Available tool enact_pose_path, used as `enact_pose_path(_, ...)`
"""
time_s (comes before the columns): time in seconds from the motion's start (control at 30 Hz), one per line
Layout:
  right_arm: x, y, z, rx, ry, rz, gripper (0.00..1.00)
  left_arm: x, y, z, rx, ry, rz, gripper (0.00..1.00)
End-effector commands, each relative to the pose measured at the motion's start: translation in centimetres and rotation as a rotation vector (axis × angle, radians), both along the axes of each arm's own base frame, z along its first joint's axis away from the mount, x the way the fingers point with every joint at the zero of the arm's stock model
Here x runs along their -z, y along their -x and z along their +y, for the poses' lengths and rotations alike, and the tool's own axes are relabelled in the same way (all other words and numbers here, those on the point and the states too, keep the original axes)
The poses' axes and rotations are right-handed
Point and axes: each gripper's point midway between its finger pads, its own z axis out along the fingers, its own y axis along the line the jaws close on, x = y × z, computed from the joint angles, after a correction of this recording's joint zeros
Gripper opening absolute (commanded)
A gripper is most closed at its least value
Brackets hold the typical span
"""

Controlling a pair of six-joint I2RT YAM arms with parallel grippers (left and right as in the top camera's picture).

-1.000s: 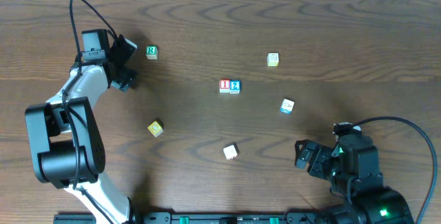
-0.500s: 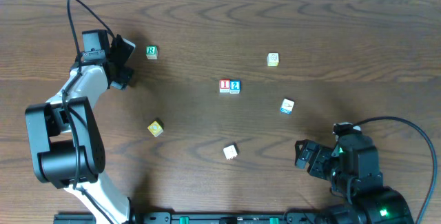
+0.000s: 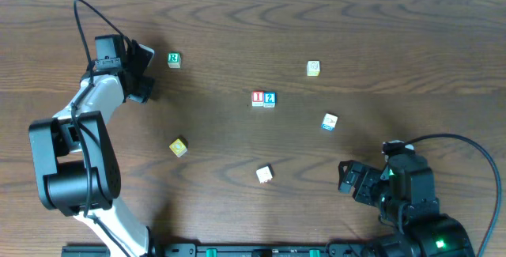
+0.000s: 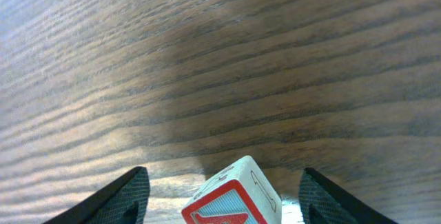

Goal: Spell out Ai2
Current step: 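Close the left gripper on the red 'A' block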

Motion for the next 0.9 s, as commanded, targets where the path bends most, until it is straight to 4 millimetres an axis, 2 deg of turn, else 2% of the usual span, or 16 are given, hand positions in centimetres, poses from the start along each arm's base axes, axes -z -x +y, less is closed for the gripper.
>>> enact_pose_path(0.0, 0.0, 0.0, 0.0, 0.011, -0.009, -0.001, 0.99, 0.3, -0.4, 0.1, -0.097, 0.057, -0.007, 0.72)
enact_pose_path(0.13, 0.0, 0.0, 0.0, 0.011, -0.01, -0.002, 0.99, 0.4, -0.2, 0.4, -0.23, 0.103, -0.015, 0.72)
enact_pose_path(0.23, 0.0, 0.0, 0.0, 0.011, -0.01, -0.002, 0.99, 0.5, 0.1, 0.4, -0.297, 0.137, -0.008, 0.66)
enact_pose_path(0.3, 0.0, 0.0, 0.0, 0.011, -0.009, -0.001, 0.99, 0.7, 0.4, 0.3, -0.338, 0.157, 0.001, 0.66)
enact_pose_path(0.47, 0.0, 0.0, 0.0, 0.011, -0.01, -0.002, 0.99, 0.9, 0.9, 0.6, -0.393, 0.16, 0.015, 0.6)
enact_pose_path(0.67, 0.0, 0.0, 0.0, 0.011, -0.009, -0.001, 0.99, 1.0, 0.9, 0.7, -0.41, 0.161, 0.012, 0.59)
enact_pose_path(0.87, 0.0, 0.0, 0.0, 0.011, -0.01, -0.002, 0.99, 0.9, 0.6, 0.8, -0.505, 0.205, -0.015, 0.59)
